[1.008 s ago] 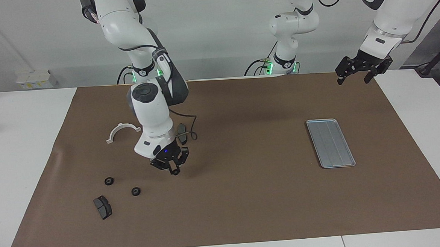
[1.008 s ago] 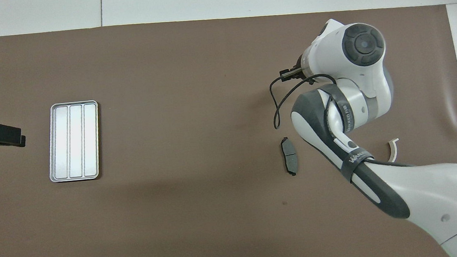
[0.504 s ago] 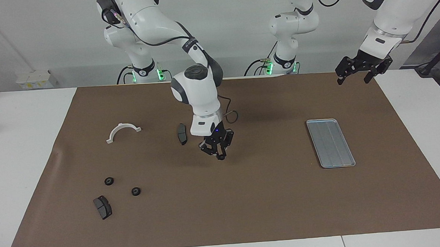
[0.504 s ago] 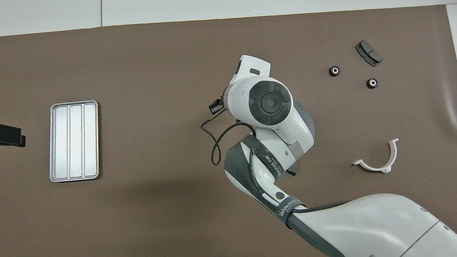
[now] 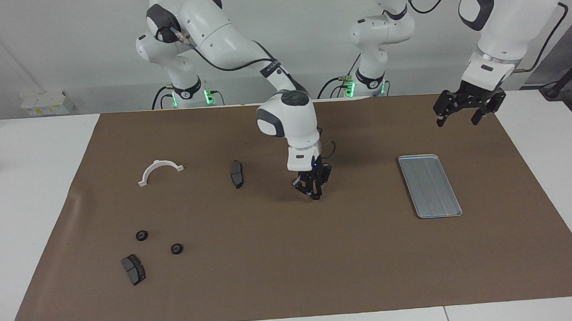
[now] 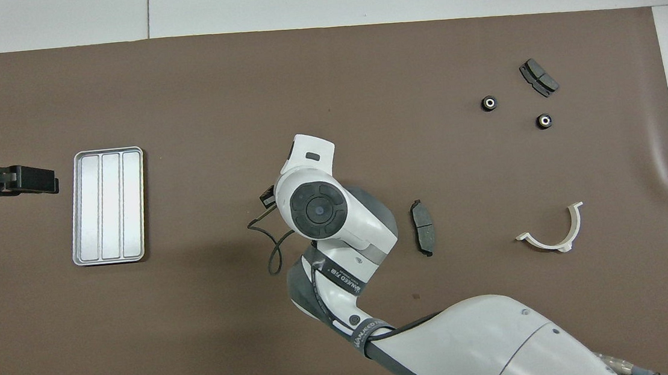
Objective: Pick bearing gear from pile to tray
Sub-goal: 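Carry the gear with the right gripper while the left gripper reaches over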
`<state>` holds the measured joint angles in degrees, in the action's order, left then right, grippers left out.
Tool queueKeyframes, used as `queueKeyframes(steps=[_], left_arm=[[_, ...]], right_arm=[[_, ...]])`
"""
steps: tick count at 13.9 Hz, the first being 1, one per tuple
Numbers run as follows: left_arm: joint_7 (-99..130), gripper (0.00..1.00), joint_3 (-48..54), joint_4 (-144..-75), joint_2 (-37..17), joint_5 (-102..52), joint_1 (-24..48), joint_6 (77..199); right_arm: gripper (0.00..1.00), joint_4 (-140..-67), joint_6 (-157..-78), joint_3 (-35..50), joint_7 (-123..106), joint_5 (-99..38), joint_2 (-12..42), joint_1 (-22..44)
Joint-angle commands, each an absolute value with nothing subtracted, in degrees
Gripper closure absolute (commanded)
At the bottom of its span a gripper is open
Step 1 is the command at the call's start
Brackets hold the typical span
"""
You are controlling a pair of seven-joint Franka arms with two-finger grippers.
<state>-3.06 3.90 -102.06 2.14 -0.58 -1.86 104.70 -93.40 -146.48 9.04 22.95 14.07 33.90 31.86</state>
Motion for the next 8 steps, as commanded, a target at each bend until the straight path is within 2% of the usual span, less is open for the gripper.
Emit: queueKeyframes(steps=[1,3,5,8], left_arm=[[1.5,0.00,4.1,-103.0,-2.7,-0.5,1.4,111.1],[5.4,0.00,4.0,-103.0,-5.3,-0.4,3.3,114.9],[9.6,0.00,4.0,-103.1,-6.7,-0.4,5.1,116.9],[19.9,0.00,4.0,-106.2,-7.8,-0.4,9.8,124.3]], right_arm=[[0.32,-91.8,-145.7,8.9,25.7,15.6,34.7,33.1],[0.21,-89.8,-142.8,8.9,28.6,15.5,34.9,33.4],[0.21,-86.6,-138.4,8.9,28.7,15.5,34.7,32.4],[0.21,-85.4,-136.1,9.0,27.7,15.4,33.3,25.9]])
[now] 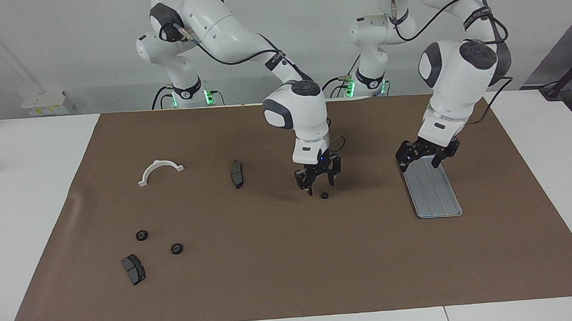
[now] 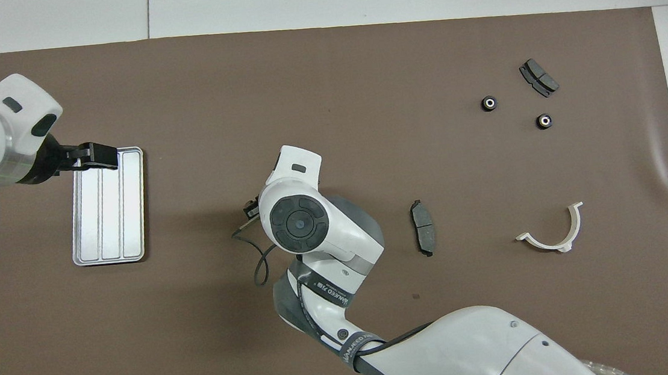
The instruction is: Pick bearing gear from pile to tray
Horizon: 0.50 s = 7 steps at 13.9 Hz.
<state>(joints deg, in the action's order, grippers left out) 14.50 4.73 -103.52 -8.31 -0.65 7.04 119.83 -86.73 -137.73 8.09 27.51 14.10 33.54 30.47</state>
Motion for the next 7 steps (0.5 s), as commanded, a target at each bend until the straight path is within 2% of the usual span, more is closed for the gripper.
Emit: queueKeyframes(steps=[1,6,7], left_arm=[[23.1,0.00,4.0,-107.0,-8.3,-0.4,11.0,126.3],[47.6,0.00,3.7,-106.7,-18.6,4.2,22.7,135.1],[51.7,0.12,3.7,-106.7,-20.3,5.4,24.5,137.3]], right_arm=[[0.21,-85.4,-136.0,9.0,26.2,14.9,32.8,23.3],[0.21,-85.3,-134.5,9.1,21.3,14.8,32.7,7.6],[0.21,-85.7,-134.5,9.1,20.4,14.7,32.8,5.5]])
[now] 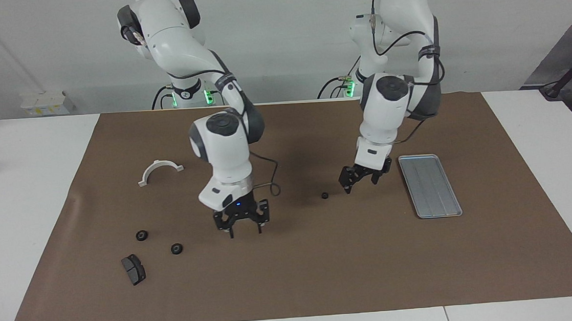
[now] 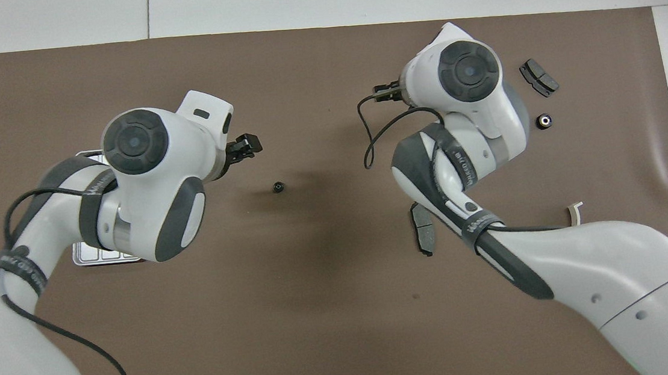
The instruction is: Pick bearing gear from pile to tray
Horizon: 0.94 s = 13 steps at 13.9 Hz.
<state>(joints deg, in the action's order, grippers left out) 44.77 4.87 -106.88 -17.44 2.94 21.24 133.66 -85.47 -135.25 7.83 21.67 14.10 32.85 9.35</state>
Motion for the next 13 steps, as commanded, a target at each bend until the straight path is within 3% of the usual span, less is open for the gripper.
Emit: queueKeyframes(steps=[1,4,7,11,13], left_arm=[[53.4,0.22,3.8,-107.0,-20.7,6.2,24.9,137.6],[56.6,0.44,3.7,-108.2,-22.2,6.3,27.0,139.2],[57.7,0.57,3.7,-110.7,-21.9,6.3,28.4,139.3],[58.3,0.59,3.8,-111.8,-21.5,6.3,29.2,140.1],[58.3,0.67,3.8,-111.8,-21.5,6.4,29.2,140.1]], right_arm=[[0.21,-86.1,-134.5,9.0,19.8,14.8,32.8,3.7],[0.21,-87.4,-134.4,9.0,19.4,14.8,33.3,0.5],[0.22,-89.3,-134.5,8.9,19.3,15.0,34.0,-2.5],[0.26,-89.6,-135.1,8.9,19.4,15.4,35.2,-3.8],[0.27,-89.6,-135.3,8.9,19.4,15.4,35.5,-3.3]])
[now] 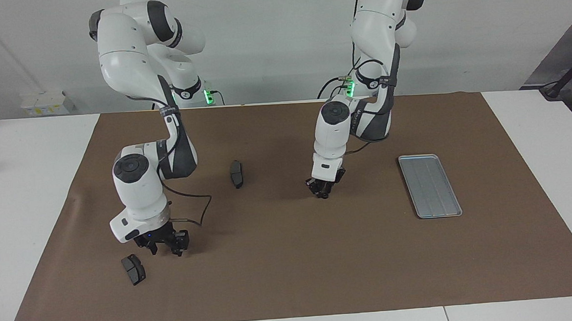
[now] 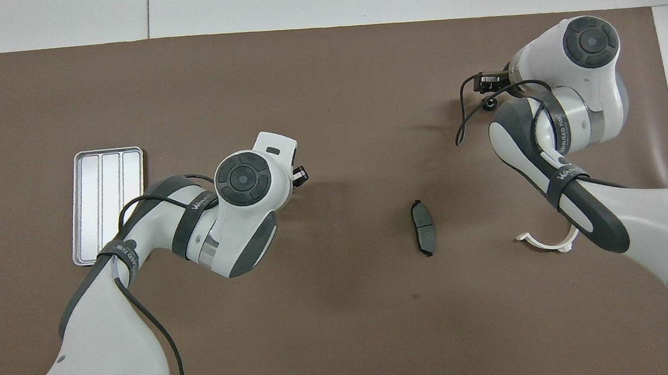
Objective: Pick bearing gear from pile to tray
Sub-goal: 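Carry the gear to the tray while the right gripper returns to the pile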
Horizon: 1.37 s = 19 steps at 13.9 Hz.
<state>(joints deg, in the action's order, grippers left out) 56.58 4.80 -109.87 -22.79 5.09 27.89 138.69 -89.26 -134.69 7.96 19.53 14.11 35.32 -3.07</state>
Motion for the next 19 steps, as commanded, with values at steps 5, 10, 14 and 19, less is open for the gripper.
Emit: queueKeyframes(steps=[5,10,14,19], left_arm=[[58.1,1.00,3.9,-112.4,-21.4,6.3,29.3,140.1],[51.5,1.00,3.6,-109.3,-16.4,6.4,25.2,131.1],[33.6,1.00,4.0,-109.0,-10.7,4.5,12.0,125.6],[13.0,1.00,3.8,-109.5,-13.5,2.7,-0.9,133.0]], right_arm=[[0.36,-91.3,-135.3,8.9,19.4,15.4,35.5,-2.8],[0.56,-92.5,-134.3,8.9,19.4,15.4,35.0,-2.6],[0.80,-92.5,-134.1,8.9,19.4,15.4,35.0,-2.6],[0.96,-90.9,-132.8,9.1,19.8,14.9,34.6,-0.4]])
